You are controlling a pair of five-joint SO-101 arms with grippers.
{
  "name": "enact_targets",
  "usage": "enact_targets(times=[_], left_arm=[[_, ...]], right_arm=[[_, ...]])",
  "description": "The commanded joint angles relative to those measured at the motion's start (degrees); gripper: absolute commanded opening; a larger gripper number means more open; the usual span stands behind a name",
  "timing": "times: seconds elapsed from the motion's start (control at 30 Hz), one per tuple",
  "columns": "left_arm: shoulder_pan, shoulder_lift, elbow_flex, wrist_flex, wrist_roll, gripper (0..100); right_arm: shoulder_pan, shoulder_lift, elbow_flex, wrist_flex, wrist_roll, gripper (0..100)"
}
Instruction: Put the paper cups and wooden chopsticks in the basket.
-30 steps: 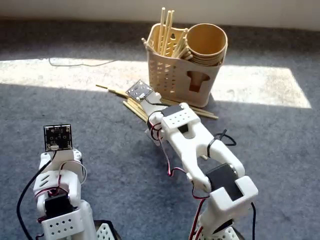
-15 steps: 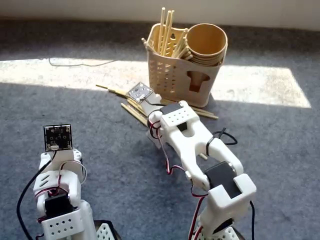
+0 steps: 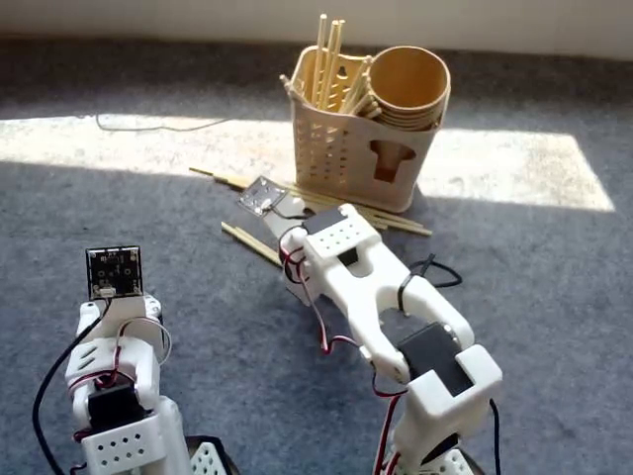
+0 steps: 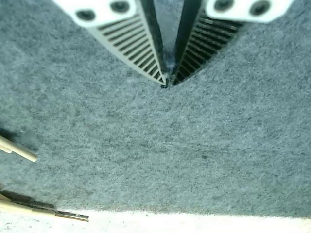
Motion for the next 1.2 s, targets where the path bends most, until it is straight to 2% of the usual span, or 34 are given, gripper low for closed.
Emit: enact_targets(times=[0.0, 0.2, 0.57, 1.17], left_arm=[[-0.3, -0.3, 1.0, -0.9, -0.3, 1], [-0.3, -0.3, 1.0, -0.9, -0.3, 1], [-0.3, -0.3, 1.0, -0.9, -0.3, 1], [-0.3, -0.3, 1.0, -0.8, -0.3, 1]], right_arm=[[-0.9, -2.2, -3.2, 2.2, 0.6, 9.4], [-1.0, -7.6, -2.7, 2.1, 0.6, 9.4], [-3.6, -7.6, 2.2, -0.7, 0.7, 9.4], [-0.7, -0.5, 1.8, -2.9, 0.7, 9.4]])
